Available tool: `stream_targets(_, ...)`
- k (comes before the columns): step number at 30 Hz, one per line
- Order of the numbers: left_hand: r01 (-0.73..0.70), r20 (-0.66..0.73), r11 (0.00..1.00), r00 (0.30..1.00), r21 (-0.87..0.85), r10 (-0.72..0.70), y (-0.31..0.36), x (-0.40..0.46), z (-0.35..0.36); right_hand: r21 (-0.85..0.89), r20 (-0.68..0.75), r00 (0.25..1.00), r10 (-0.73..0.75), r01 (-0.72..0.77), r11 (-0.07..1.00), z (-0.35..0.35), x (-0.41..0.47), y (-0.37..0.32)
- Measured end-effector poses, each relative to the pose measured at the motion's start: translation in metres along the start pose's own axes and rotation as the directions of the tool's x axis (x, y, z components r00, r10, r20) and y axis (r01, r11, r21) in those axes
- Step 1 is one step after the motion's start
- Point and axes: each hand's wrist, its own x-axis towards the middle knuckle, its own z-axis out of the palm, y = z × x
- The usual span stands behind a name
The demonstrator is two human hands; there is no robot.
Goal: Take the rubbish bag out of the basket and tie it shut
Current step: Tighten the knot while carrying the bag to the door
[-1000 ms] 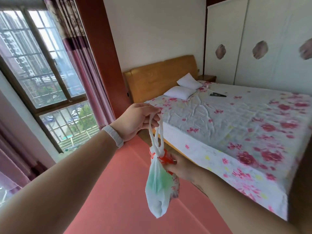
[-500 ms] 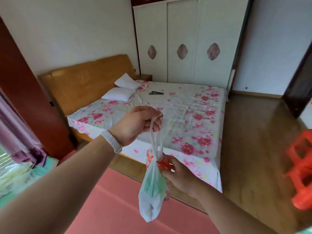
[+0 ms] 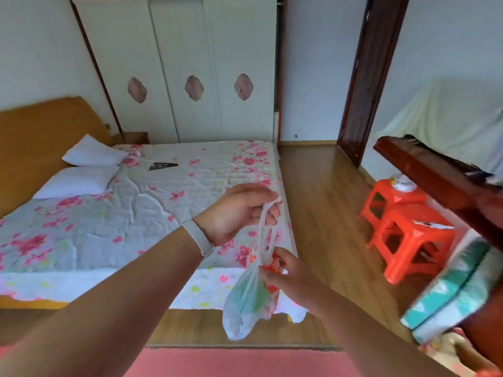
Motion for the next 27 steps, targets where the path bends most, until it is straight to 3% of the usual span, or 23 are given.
stream_targets(6, 0.004, 0.139, 1.0, 0.99, 0.003, -0.004, 0.003, 0.077, 0.02, 0.102, -0.113, 0.989, 0.096, -0.085, 0.991, -0.052, 0.028, 0.007)
stream_targets(12, 0.057, 0.19, 0.998, 0.98, -0.019, -0.052, -0.017, 0.166, 0.057, 0.015, -0.183, 0.973, 0.138, -0.138, 0.99, -0.123, 0.056, 0.037)
stream_targets(19, 0.086, 0.197, 0.995, 0.978, -0.06, -0.073, -0.045, 0.28, 0.128, 0.002, -0.159, 0.967, 0.201, -0.203, 0.979, -0.247, 0.091, 0.079)
stream_targets(27, 0.026, 0.252, 1.0, 0.968, -0.015, -0.021, -0.037, 0.389, 0.207, -0.057, -0.247, 0.945, 0.213, -0.233, 0.971, -0.386, 0.123, 0.098)
